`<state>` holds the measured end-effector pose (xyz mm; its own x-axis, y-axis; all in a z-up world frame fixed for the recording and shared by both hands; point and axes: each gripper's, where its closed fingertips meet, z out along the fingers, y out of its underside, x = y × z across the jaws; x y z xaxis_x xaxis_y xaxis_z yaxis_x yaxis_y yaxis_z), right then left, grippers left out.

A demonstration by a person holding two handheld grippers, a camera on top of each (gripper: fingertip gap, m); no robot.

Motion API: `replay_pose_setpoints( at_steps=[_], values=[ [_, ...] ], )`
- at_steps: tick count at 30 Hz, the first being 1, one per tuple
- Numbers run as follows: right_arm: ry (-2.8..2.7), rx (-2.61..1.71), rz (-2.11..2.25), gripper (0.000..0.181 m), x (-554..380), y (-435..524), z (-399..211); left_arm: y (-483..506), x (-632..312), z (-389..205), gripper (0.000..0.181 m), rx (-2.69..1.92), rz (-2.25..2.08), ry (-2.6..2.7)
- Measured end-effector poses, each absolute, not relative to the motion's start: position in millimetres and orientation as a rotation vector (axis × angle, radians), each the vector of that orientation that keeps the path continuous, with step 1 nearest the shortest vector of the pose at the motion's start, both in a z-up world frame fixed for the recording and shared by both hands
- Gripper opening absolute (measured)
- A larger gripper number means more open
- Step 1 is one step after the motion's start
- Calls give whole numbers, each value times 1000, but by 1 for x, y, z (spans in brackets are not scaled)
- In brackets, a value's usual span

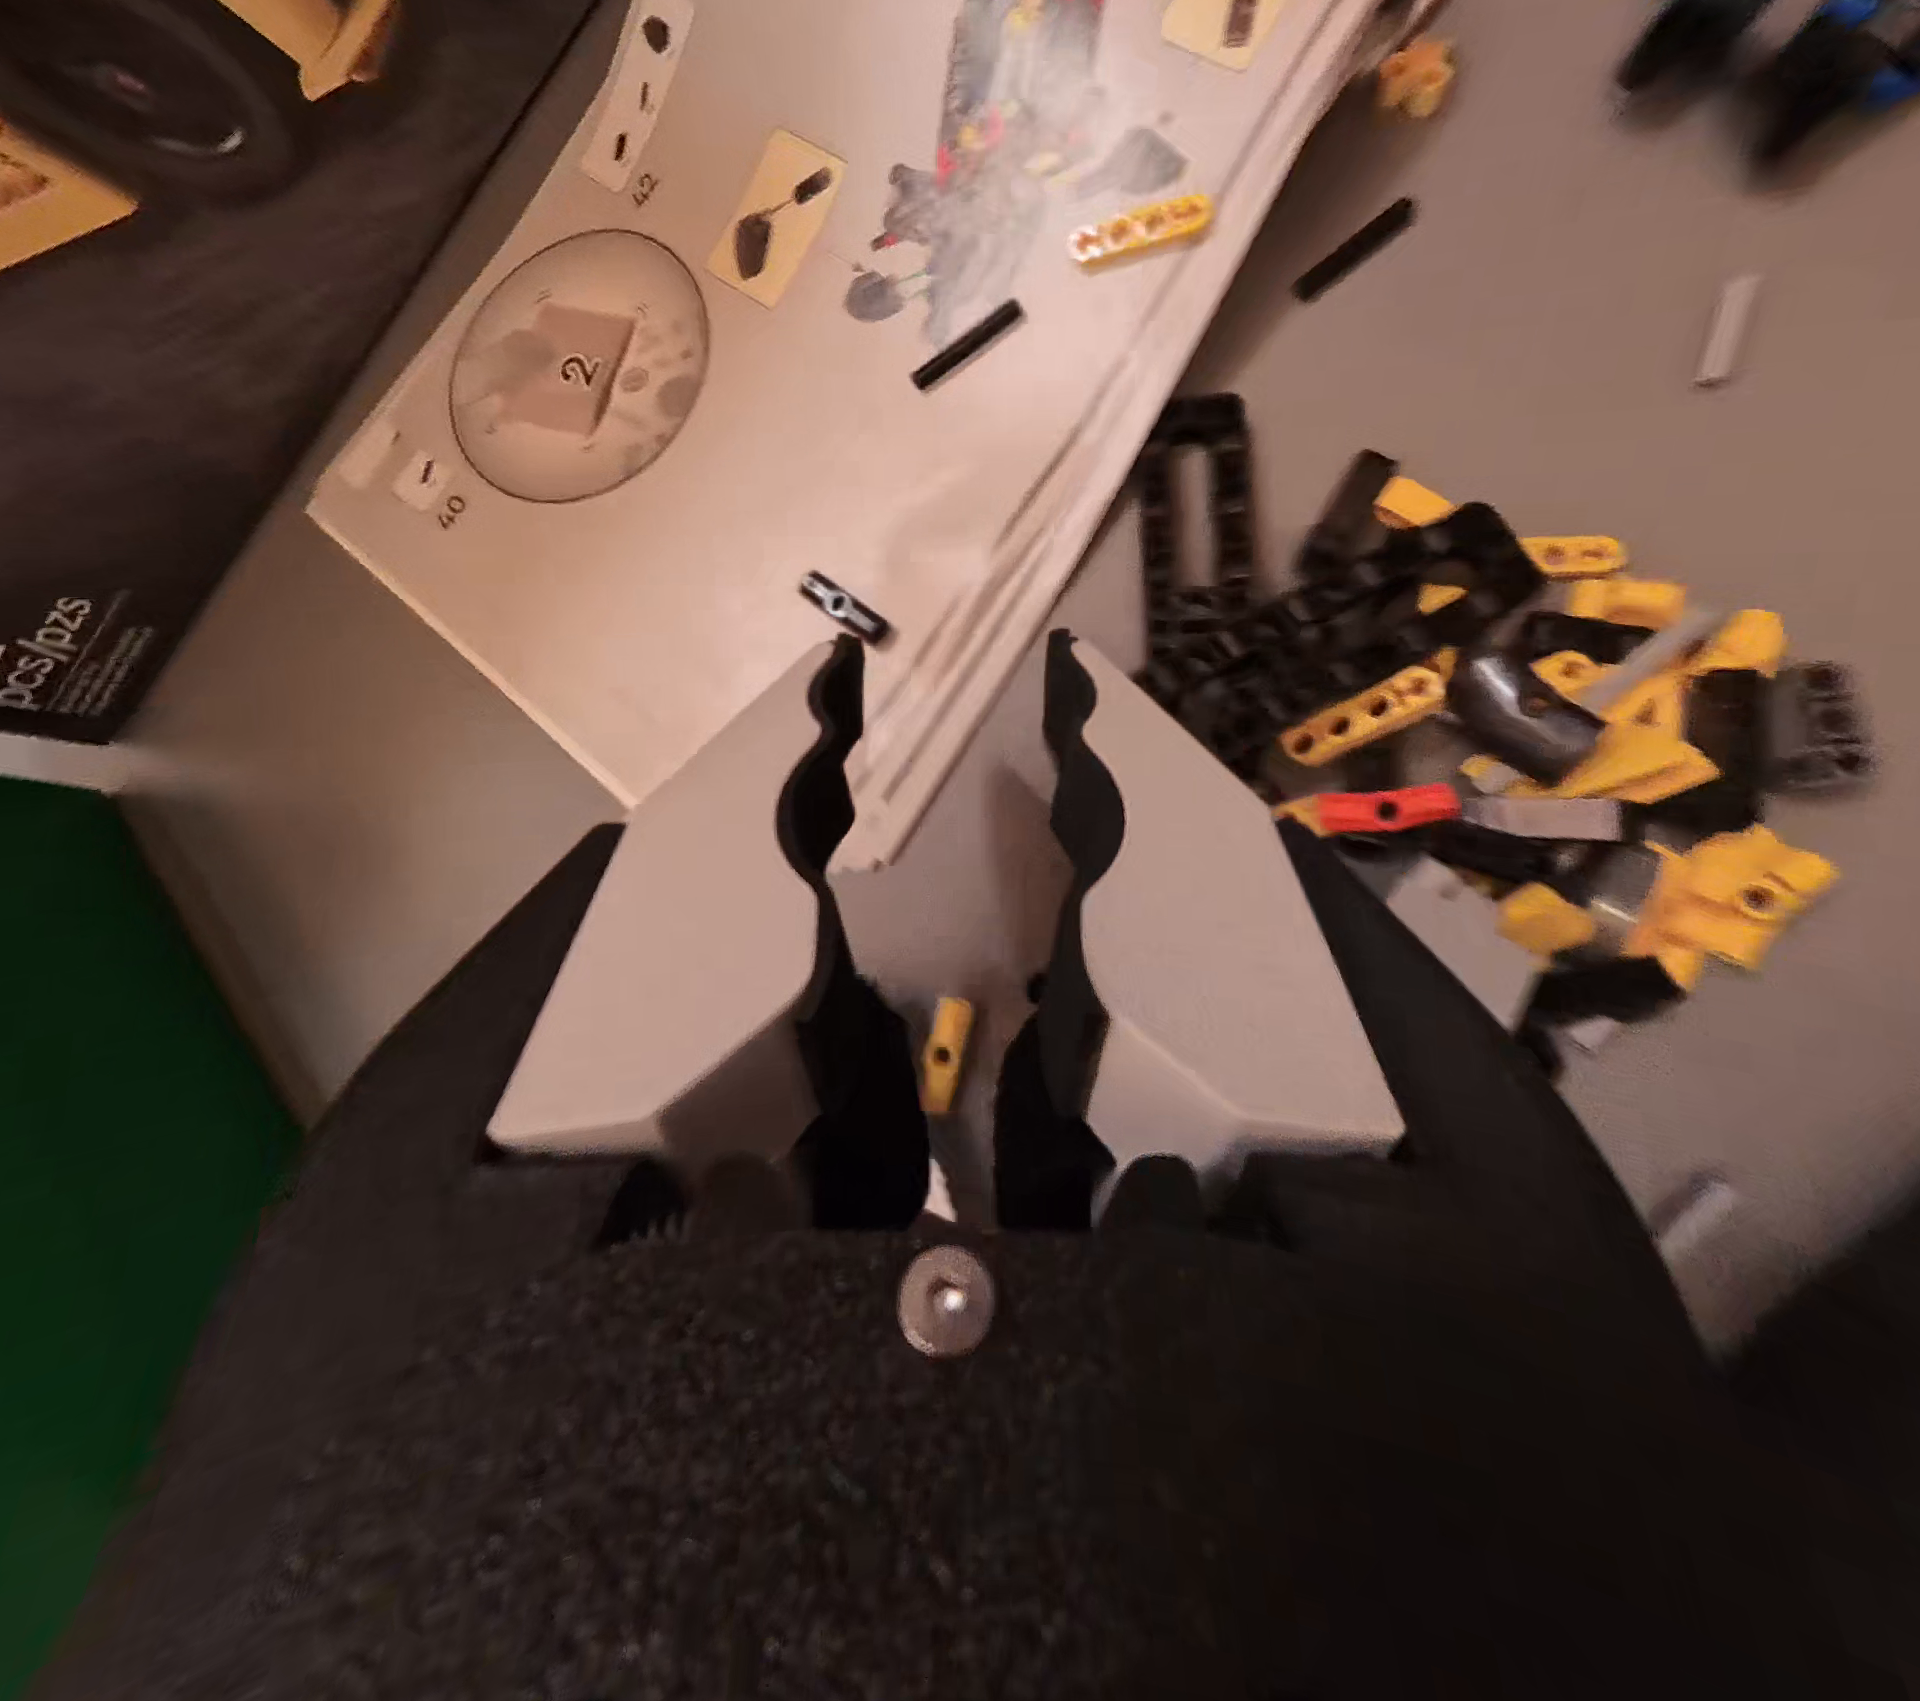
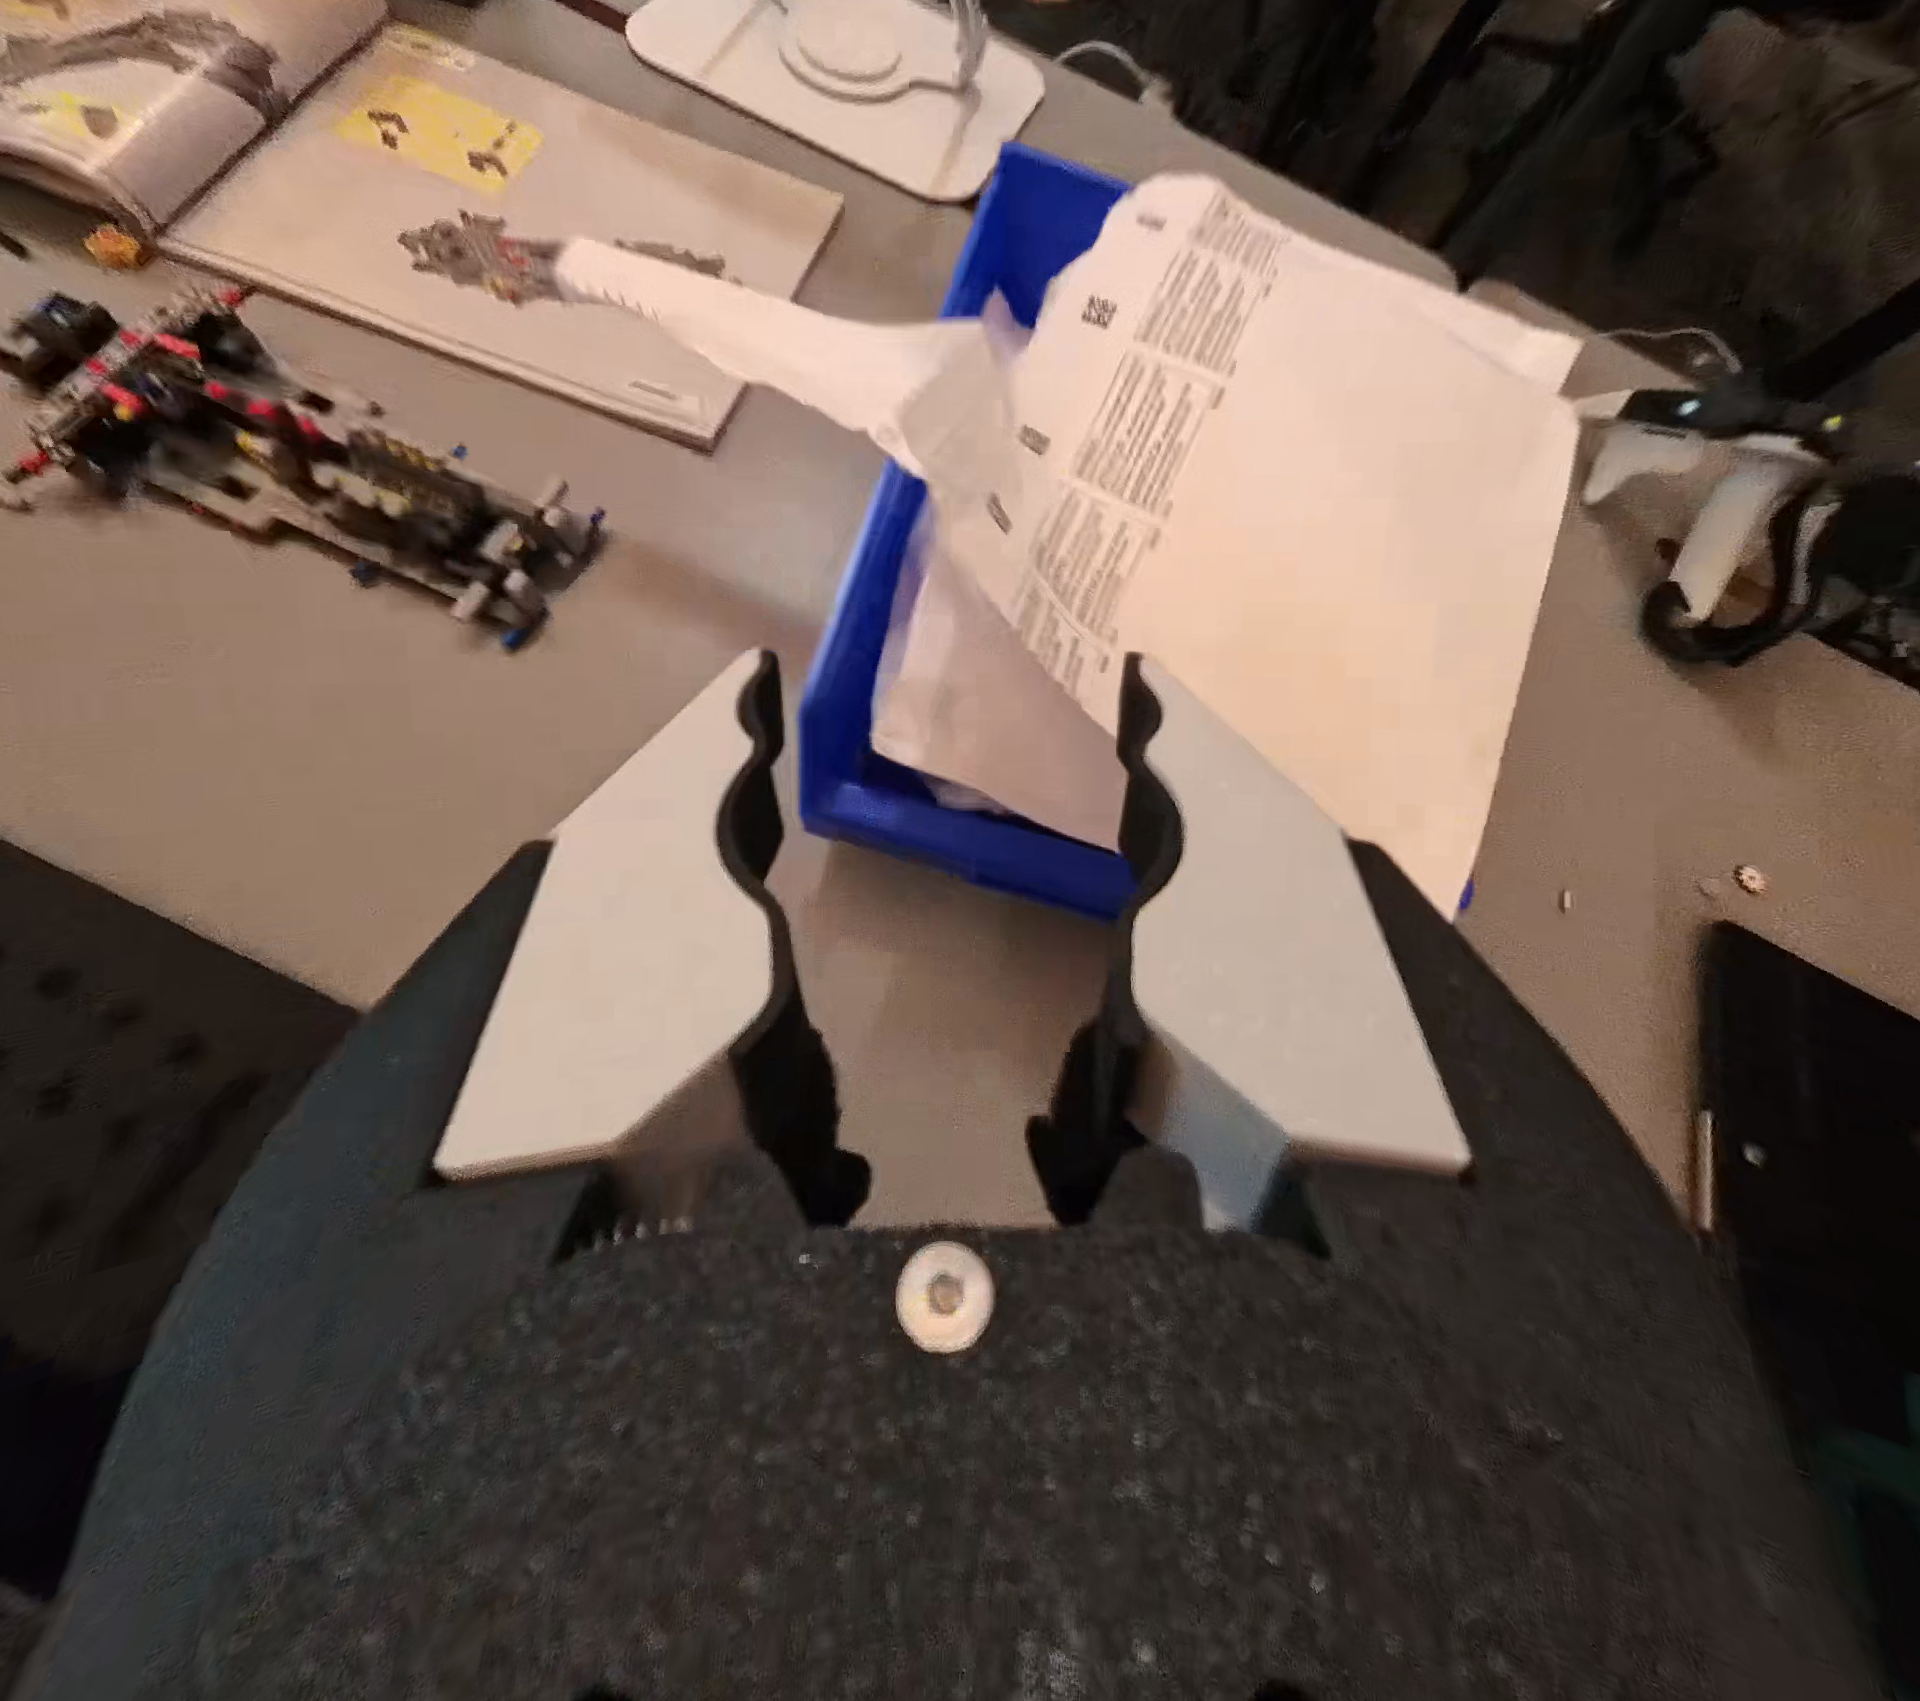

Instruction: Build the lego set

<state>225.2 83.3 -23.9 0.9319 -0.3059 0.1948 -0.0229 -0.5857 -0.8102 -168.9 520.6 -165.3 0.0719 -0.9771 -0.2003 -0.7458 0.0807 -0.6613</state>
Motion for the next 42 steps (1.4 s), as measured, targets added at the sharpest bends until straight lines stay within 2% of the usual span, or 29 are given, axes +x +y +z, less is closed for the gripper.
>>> replay_pose_setpoints(
  at_steps=[4, 9, 14, 19, 21, 28, 35, 42],
  values=[
    [138, -2050, -324, 47, 135, 176, -8, 560, -167, -180, 38, -1754, -377, 1823],
    [-170, -2127, 167, 48, -17, 366, -89, 571, -150, -187, 41, -1765, -486, 1925],
    [-427, -2396, -72, 51, -29, 458, -169, 559, -148, -199, 34, -1722, -483, 2051],
    [-357, -2476, 306, 45, -41, 471, -183, 562, -146, -205, 18, -1697, -472, 2035],
    [-367, -2455, 370, 39, -51, 481, -186, 561, -145, -207, 6, -1680, -488, 2041],
    [-505, -2465, 276, 33, -83, 499, -201, 566, -150, -191, 6, -1639, -515, 1954],
    [-510, -2477, 171, 7, -85, 509, -207, 463, -187, -140, 6, -1516, -899, 2033],
    [-692, -2358, 452, 6, -129, 444, -168, 433, -215, -176, 5, -1596, -645, 2040]
  ],
)
